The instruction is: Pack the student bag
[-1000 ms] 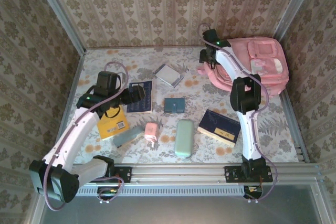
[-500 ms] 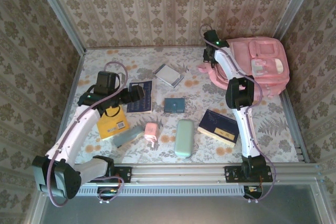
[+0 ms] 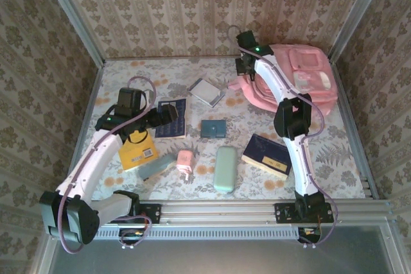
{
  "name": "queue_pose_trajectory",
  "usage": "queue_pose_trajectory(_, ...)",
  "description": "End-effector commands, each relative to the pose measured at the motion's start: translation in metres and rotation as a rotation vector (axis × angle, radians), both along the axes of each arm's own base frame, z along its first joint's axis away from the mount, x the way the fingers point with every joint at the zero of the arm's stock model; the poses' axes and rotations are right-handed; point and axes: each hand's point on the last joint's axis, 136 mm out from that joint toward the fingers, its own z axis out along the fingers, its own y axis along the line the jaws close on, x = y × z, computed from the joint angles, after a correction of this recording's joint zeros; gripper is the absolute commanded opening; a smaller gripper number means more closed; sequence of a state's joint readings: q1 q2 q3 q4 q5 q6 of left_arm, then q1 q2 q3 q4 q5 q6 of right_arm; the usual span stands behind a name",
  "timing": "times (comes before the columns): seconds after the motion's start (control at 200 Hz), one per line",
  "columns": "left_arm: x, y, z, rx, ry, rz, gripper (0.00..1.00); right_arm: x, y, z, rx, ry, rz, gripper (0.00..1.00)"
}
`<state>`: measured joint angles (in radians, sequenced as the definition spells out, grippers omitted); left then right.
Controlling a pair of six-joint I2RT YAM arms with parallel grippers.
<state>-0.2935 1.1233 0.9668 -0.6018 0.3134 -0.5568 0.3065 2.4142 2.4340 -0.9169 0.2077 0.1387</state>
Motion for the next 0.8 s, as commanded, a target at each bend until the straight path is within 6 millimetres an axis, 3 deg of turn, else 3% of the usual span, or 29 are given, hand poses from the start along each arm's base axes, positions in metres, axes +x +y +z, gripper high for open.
queue_pose_trajectory(0.0,-0.004,-0.007,0.012,-0.081,0.003,-0.008,1.0,-0.022,0.053,0.109,0.063,-0.211,0.218,0.0)
queue_pose_trajectory(0.21,-0.011,0.002,0.03,-0.084,-0.05,0.024,1.0,-0.064,0.099,0.167,0.03,-0.325,0.409,0.0)
queue_pose_trajectory(0.365,-0.016,0.008,0.039,-0.084,-0.065,0.039,1.0,-0.1,0.12,0.178,-0.072,-0.368,0.591,0.0)
queue_pose_trajectory(0.47,-0.018,0.012,0.042,-0.091,-0.074,0.066,1.0,-0.134,0.138,0.174,-0.279,-0.429,0.816,0.0)
queue_pose_trajectory(0.595,-0.02,0.012,0.043,-0.114,-0.069,0.083,1.0,-0.177,0.139,0.156,-0.477,-0.403,1.028,0.0)
queue_pose_trajectory(0.795,-0.019,0.015,0.034,-0.117,-0.061,0.116,1.0,-0.244,0.116,0.136,-0.419,-0.418,1.109,0.0)
